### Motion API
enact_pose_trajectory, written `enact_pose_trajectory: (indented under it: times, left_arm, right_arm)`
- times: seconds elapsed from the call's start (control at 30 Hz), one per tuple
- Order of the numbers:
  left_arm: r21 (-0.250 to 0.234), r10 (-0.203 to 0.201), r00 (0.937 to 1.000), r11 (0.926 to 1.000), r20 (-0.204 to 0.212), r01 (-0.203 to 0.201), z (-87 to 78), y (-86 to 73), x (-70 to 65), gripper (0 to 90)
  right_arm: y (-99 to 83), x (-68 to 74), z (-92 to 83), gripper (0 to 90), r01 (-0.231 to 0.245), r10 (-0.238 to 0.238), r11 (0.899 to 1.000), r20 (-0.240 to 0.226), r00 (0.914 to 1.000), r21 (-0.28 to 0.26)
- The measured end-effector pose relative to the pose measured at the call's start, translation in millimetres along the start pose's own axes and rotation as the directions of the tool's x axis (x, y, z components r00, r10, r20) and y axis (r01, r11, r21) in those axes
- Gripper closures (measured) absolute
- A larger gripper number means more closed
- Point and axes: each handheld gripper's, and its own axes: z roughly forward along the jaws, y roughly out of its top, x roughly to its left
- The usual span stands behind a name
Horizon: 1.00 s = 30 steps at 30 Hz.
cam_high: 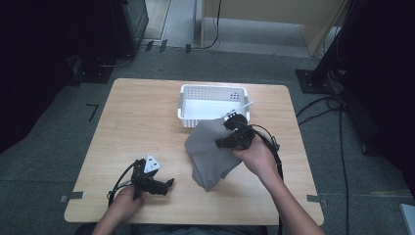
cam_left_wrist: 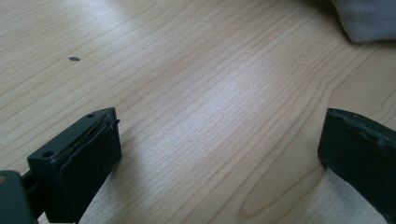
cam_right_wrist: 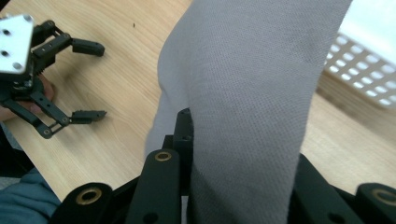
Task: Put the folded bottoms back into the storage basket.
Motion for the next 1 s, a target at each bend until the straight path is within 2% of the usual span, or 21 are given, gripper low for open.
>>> enact_pose_trajectory:
  times: [0.47,0.77,1.0]
  left_arm:
    - [0.004,0.005,1.0,1.0,0.001,-0.005,-0.2,-0.1,0.3,0.0]
    - [0.007,0.01,0.9999,0.9999,0.001,-0.01,-0.5,0.0,0.5,0.0]
    - [0.007,0.007,1.0,0.9999,0.002,-0.007,-0.4,-0.1,0.3,0.0]
  right_arm:
    - [36.8,6.8,-34.6,72.9,0.048,-0.048,0.999,0.049,0.9976,0.004]
    - [59.0,3.6,-54.4,72.9,0.043,-0.043,0.999,0.065,0.9969,-0.004]
    - [81.2,-8.2,-61.1,72.8,0.019,-0.018,1.0,0.095,0.9953,-0.009]
